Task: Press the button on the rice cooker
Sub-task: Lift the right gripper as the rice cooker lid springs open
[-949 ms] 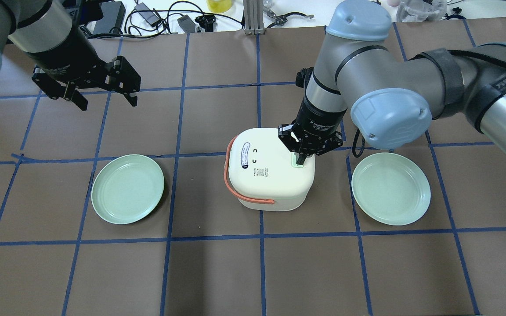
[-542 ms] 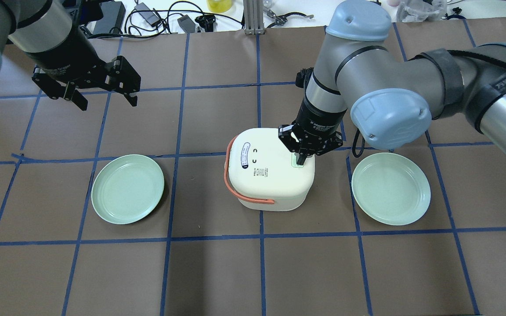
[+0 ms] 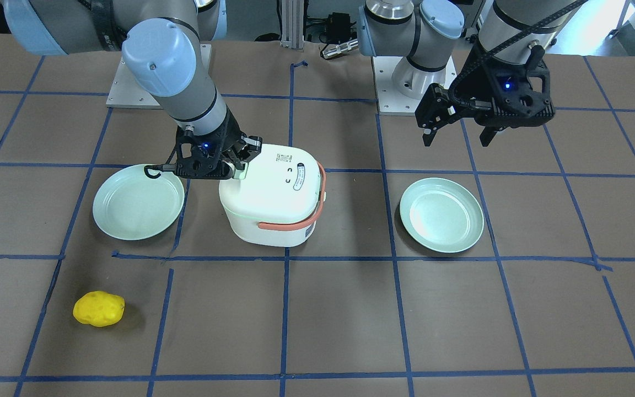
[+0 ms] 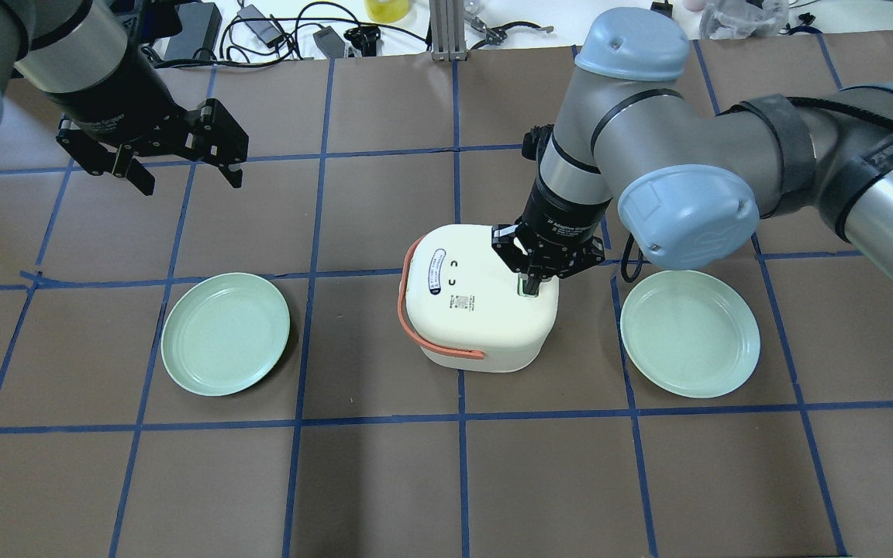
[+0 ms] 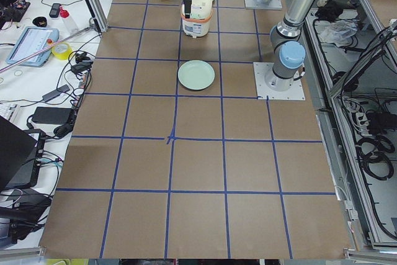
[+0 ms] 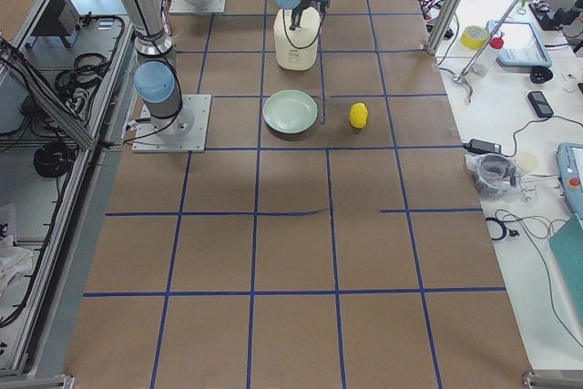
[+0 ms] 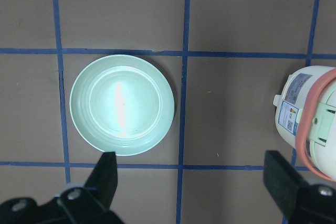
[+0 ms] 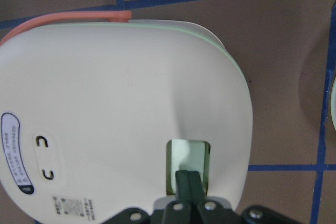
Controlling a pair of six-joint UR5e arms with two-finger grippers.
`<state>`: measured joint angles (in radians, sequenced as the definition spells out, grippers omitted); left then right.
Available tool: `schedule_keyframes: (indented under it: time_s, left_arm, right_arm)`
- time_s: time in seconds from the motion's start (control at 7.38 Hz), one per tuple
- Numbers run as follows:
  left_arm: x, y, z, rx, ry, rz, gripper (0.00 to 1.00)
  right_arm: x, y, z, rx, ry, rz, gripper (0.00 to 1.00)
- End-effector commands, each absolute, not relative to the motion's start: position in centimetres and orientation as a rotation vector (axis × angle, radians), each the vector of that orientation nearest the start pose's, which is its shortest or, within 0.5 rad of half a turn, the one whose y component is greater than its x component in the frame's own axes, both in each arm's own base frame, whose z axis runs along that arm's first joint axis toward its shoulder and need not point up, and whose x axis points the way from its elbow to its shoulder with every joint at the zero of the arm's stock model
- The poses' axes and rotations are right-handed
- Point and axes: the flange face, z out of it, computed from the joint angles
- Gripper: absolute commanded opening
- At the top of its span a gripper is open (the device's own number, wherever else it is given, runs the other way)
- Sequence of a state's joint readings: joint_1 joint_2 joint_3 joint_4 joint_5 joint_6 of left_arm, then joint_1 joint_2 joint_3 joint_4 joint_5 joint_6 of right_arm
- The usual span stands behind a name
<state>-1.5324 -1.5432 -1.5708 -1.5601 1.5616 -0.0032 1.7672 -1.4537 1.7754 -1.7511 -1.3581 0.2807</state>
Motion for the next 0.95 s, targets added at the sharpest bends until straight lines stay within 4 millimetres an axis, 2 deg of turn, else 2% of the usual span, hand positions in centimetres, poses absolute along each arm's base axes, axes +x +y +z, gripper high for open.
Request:
schedule_keyframes:
  time_s: [0.0,0.14,0.27,0.41,0.54,0.68,0.81]
  left_arm:
    - [-11.6,-48.9,50.2,-0.065,3.149,-0.061,1.0]
    - [-11.6,-48.9,50.2,-0.065,3.149,-0.061,1.0]
    - [-11.6,-48.9,50.2,-0.065,3.149,-0.061,1.0]
    - [-11.6,-48.9,50.2,-0.065,3.149,-0.061,1.0]
    - [-11.6,-48.9,50.2,-0.065,3.149,-0.061,1.0]
    - [-11.6,-48.9,50.2,-0.065,3.149,-0.061,1.0]
    - [-11.6,-48.9,50.2,-0.065,3.149,-0.061,1.0]
  right_arm:
    - [25.1,-47.1,36.6,0.157,2.951,0.228,0.0]
    - [25.2,-47.8,38.7,0.25,2.944,0.185,0.14]
    - [25.2,-48.4,40.3,0.312,2.945,0.146,0.75]
    - [25.2,-48.3,41.7,0.35,2.939,0.132,0.93]
    - [25.1,-47.8,44.7,0.376,2.933,0.101,1.0]
    - [24.7,-48.0,48.9,0.377,2.957,0.054,1.0]
    - [24.0,-48.6,51.9,0.39,2.964,0.058,1.0]
